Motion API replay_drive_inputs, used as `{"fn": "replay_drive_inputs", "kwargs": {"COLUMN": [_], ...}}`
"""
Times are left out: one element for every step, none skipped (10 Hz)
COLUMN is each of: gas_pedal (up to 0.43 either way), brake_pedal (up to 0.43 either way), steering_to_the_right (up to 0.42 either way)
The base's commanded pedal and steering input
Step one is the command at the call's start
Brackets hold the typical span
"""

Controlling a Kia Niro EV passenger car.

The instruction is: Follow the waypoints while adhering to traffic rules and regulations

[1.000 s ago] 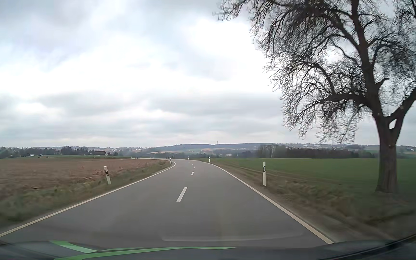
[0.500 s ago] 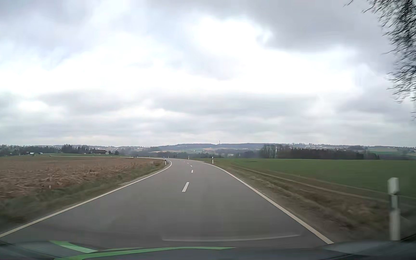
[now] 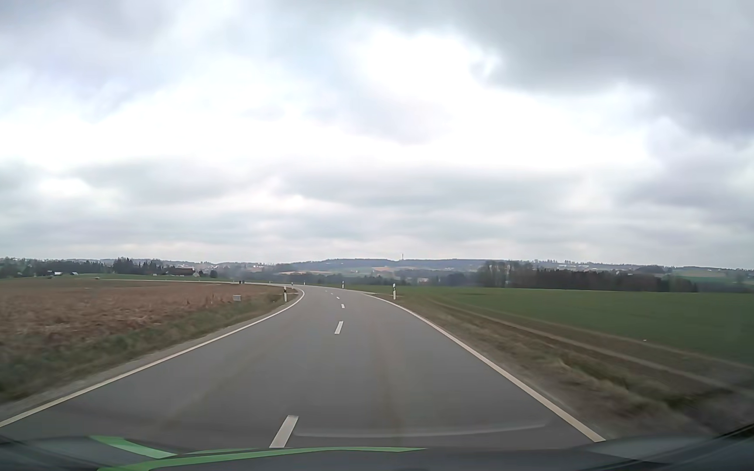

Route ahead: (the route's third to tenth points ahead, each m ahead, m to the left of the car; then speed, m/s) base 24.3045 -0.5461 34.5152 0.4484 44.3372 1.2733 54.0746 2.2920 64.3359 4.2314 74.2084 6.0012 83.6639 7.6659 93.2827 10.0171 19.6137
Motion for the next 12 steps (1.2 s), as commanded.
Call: {"fn": "replay_drive_inputs", "kwargs": {"gas_pedal": [0.130,0.130,0.138,0.138,0.138,0.138,0.138,0.138,0.138,0.138,0.138,0.138], "brake_pedal": [0.000,0.000,0.000,0.000,0.000,0.000,0.000,0.000,0.000,0.000,0.000,0.000], "steering_to_the_right": [-0.008,-0.009,-0.009,-0.009,-0.010,-0.011,-0.013,-0.013,-0.013,-0.013,-0.013,-0.014]}}
